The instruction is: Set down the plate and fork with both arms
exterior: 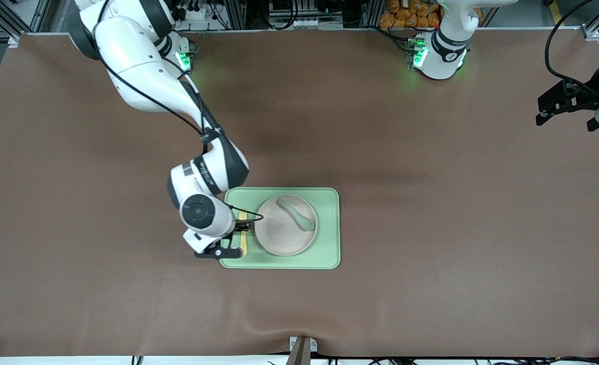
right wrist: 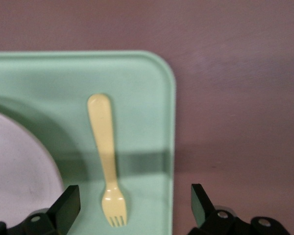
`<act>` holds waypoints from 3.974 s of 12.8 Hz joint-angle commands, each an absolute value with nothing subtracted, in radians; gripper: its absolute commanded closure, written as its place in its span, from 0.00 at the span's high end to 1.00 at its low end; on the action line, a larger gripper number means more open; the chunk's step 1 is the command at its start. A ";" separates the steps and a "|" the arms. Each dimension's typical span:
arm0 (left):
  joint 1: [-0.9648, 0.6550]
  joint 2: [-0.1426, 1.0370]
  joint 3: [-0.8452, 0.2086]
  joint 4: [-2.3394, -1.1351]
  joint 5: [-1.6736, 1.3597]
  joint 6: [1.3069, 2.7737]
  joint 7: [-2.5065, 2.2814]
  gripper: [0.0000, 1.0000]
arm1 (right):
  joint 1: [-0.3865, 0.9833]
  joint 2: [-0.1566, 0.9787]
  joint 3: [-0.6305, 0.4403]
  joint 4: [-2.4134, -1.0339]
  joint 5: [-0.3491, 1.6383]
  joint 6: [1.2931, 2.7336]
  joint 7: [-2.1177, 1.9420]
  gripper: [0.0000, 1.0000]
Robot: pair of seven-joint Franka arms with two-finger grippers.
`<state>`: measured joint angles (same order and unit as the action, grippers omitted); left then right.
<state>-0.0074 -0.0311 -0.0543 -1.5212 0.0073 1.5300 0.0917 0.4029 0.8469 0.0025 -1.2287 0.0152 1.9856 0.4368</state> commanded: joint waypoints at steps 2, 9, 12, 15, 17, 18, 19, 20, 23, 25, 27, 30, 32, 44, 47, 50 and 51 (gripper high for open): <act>0.000 -0.035 -0.054 -1.522 -0.009 1.532 0.112 1.00 | 0.255 0.714 0.083 -1.246 0.025 1.899 0.436 1.00; -0.002 -0.035 -0.054 -1.522 -0.009 1.531 0.112 1.00 | 0.038 0.496 0.239 -1.246 0.025 1.640 0.433 1.00; -0.002 -0.037 -0.054 -1.523 -0.009 1.531 0.112 1.00 | 0.025 0.402 0.230 -1.250 0.026 1.580 0.423 1.00; -0.003 -0.035 -0.054 -1.522 -0.009 1.531 0.112 1.00 | -0.009 0.281 0.224 -1.276 0.026 1.487 0.356 1.00; -0.003 -0.035 -0.055 -1.522 -0.009 1.531 0.112 1.00 | -0.014 0.168 0.181 -1.356 0.029 1.476 0.307 1.00; -0.003 -0.035 -0.054 -1.522 -0.009 1.531 0.112 1.00 | -0.014 0.113 0.151 -1.405 0.061 1.477 0.304 1.00; -0.003 -0.035 -0.054 -1.522 -0.009 1.531 0.112 1.00 | -0.012 0.060 0.106 -1.445 0.122 1.482 0.296 1.00; -0.003 -0.035 -0.054 -1.522 -0.009 1.531 0.112 1.00 | -0.006 0.011 0.080 -1.484 0.142 1.491 0.279 1.00; -0.003 -0.035 -0.054 -1.522 -0.009 1.531 0.112 1.00 | -0.005 -0.081 0.081 -1.586 0.115 1.523 0.272 1.00; -0.003 -0.035 -0.054 -1.522 -0.009 1.531 0.112 1.00 | 0.000 -0.080 0.139 -1.592 0.036 1.528 0.285 1.00; -0.003 -0.035 -0.054 -1.522 -0.009 1.531 0.112 1.00 | -0.012 -0.072 0.152 -1.589 0.023 1.531 0.291 1.00; -0.003 -0.035 -0.054 -1.522 -0.009 1.531 0.112 1.00 | -0.031 -0.064 0.147 -1.580 0.029 1.516 0.250 1.00; -0.003 -0.035 -0.054 -1.522 -0.009 1.531 0.112 1.00 | -0.032 -0.066 0.147 -1.583 0.028 1.509 0.247 1.00; -0.008 -0.037 -0.055 -1.520 -0.008 1.529 0.046 1.00 | -0.037 -0.063 0.101 -1.586 0.023 1.539 0.140 1.00; -0.003 -0.038 -0.054 -1.522 -0.009 1.517 0.035 1.00 | -0.037 -0.064 0.101 -1.586 0.023 1.532 0.140 1.00; -0.002 -0.038 -0.054 -1.522 -0.009 1.516 0.037 1.00 | -0.035 -0.064 0.101 -1.586 0.021 1.532 0.141 1.00; -0.002 -0.037 -0.054 -1.522 -0.009 1.516 0.037 1.00 | -0.034 -0.064 0.101 -1.586 0.021 1.532 0.141 1.00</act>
<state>-0.0069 -0.0295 -0.0536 -1.5228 0.0072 1.5272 0.0446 -0.0160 -0.0502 0.0890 -1.5684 0.0312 1.5300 0.1557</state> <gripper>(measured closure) 0.000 0.000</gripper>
